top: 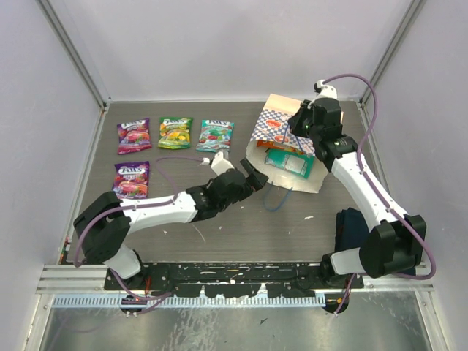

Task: Take the snacks out of the paper bag

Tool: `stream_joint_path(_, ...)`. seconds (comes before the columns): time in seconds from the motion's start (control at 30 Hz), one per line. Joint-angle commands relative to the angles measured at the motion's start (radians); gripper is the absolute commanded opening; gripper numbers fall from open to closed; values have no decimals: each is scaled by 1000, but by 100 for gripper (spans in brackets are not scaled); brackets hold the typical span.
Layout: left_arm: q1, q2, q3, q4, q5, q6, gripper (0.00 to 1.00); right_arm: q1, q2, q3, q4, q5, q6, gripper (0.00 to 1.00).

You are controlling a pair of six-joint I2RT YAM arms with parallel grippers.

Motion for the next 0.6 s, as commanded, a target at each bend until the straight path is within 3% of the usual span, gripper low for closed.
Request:
stream_joint_path(0.0, -74, -58, 4, -112, -148, 19, 98, 4, -33, 11, 46, 4, -2, 1)
stream_joint_path(0.27, -106, 31, 140, -14, -7, -126, 98, 3, -36, 2, 50, 26, -7, 1)
stream_joint_path(0.57, -86, 186, 301, -28, -8, -202, 98, -9, -51, -4, 52, 12, -27, 1)
